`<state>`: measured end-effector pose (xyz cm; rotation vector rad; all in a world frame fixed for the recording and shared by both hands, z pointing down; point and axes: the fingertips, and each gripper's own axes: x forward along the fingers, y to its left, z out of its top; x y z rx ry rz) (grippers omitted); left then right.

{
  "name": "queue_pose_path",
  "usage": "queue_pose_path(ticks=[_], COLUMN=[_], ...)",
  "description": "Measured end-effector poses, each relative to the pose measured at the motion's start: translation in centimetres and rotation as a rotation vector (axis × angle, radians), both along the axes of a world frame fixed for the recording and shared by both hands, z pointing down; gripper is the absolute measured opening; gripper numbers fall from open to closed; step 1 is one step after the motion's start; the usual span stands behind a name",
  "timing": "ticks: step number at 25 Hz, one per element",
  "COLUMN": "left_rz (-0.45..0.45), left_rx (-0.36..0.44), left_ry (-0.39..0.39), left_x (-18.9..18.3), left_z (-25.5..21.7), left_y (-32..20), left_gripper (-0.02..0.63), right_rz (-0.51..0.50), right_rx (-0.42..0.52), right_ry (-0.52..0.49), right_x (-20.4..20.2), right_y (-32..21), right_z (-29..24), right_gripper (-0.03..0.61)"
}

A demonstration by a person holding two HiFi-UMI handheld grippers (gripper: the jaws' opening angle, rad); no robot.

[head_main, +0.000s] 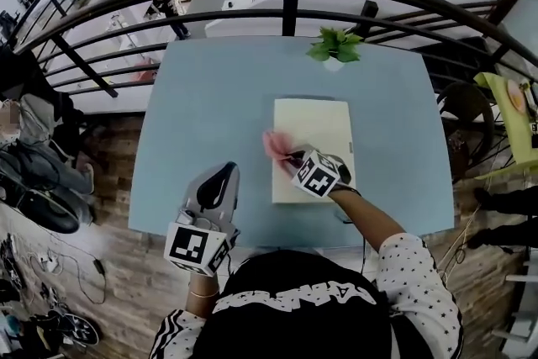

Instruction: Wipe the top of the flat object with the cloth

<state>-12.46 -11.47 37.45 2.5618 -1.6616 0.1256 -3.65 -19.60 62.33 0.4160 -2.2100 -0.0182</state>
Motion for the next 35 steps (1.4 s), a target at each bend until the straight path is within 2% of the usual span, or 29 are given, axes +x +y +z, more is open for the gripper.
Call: queue_pose_path(ticks=[6, 12, 19, 30, 35], left_rz=[0.033, 0.075, 0.117, 0.191, 0.198], left_rx=[0.004, -0.007, -0.017, -0.006, 0.001], left_ry=[0.009, 0.004, 0.014, 0.025, 0.026], left_x=[1.2, 2.5, 3.9, 6.3, 6.7], left_z=[0.2, 0.8, 1.1, 0.7, 0.6], left_y=[-1.0, -2.1, -2.8, -3.9, -4.4], left_gripper=[0.0, 0.0, 0.0, 0.0, 0.0], right_rz=[-0.015, -0.014, -0.067, -0.095, -0.109], right_rx=[-0.032, -0.08, -0.115, -0.15, -0.159], right_ry=[0.018, -0.017, -0.01, -0.036, -0.039], right_x=[0.6, 0.7, 0.4, 0.4, 0.6], right_y=[1.8, 4.0, 7.1, 9.7, 10.4], right_z=[0.1, 0.1, 0.1, -0.1, 0.0], right_gripper=[0.008, 0.009, 0.012, 0.017, 0.018])
